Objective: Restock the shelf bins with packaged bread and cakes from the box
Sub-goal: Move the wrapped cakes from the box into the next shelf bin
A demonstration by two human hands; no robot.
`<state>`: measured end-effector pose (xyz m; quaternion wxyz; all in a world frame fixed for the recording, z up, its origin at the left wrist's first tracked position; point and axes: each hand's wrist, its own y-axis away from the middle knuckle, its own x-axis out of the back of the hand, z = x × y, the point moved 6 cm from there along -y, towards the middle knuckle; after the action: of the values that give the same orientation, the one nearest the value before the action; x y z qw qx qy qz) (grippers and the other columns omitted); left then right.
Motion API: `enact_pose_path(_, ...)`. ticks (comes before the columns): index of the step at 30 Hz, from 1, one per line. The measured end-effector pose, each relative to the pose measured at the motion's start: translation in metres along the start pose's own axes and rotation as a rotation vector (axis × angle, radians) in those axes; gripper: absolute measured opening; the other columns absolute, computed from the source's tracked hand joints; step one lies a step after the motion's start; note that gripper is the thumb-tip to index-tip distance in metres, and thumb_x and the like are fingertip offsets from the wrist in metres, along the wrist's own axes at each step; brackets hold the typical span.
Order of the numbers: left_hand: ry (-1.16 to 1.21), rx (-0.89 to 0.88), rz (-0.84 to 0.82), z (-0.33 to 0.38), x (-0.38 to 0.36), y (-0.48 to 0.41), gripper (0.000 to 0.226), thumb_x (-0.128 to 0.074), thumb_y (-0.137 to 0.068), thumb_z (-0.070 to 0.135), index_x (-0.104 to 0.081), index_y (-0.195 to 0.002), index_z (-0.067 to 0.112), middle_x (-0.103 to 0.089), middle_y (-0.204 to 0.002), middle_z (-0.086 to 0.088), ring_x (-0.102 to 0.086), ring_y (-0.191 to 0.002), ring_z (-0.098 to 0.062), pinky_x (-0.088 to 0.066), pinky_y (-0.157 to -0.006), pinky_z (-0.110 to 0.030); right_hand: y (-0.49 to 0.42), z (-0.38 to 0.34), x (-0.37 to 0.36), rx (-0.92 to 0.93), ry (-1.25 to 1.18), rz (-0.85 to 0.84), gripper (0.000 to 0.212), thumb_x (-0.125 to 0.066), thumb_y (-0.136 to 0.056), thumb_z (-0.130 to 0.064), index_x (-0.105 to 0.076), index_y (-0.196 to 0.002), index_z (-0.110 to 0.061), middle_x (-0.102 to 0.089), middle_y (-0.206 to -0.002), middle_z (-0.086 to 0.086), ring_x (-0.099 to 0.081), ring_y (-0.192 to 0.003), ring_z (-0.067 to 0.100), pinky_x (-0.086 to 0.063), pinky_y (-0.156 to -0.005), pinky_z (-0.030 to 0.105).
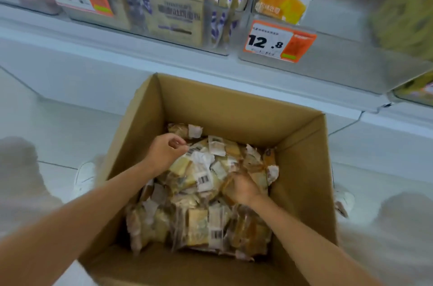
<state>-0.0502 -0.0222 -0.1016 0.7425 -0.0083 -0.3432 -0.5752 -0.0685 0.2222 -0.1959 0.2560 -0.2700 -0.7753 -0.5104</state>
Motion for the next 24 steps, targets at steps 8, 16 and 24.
enact_pose_path(8, 0.077, 0.078, -0.038, -0.011, -0.005, -0.003, 0.016, -0.072, -0.087, 0.017, -0.068, -0.099, 0.008, -0.059, -0.081, 0.000, -0.057, -0.078, -0.014, -0.045, -0.063, -0.020, -0.020, 0.017, 0.011, -0.018, -0.435, 0.096, 0.037, -0.067, -0.086, -0.033, -0.045, -0.116, -0.028, -0.062, -0.103, -0.003, -0.063, -0.084, 0.014, -0.053, -0.070, 0.022)
enact_pose_path(16, 0.522, 0.378, -0.528, 0.014, -0.052, 0.020, 0.068, -0.077, -0.078, 0.039, -0.049, -0.137, 0.021, -0.061, -0.130, -0.002, -0.061, -0.116, -0.020, -0.050, -0.099, -0.042, 0.036, -0.051, 0.097, 0.173, -1.464, -0.247, 0.022, -0.057, -0.081, -0.018, -0.058, -0.098, -0.004, -0.058, -0.085, 0.016, -0.058, -0.078, 0.028, -0.051, -0.072, 0.033)
enact_pose_path(24, 0.482, 0.289, -0.339, 0.021, -0.033, 0.015, 0.050, -0.083, -0.075, 0.016, -0.061, -0.120, 0.016, -0.073, -0.107, -0.006, -0.070, -0.098, -0.021, -0.055, -0.093, -0.042, 0.053, -0.036, 0.106, 0.069, -1.086, 0.100, 0.029, -0.080, -0.077, -0.016, -0.070, -0.104, -0.010, -0.071, -0.103, 0.016, -0.068, -0.090, 0.032, -0.048, -0.093, 0.058)
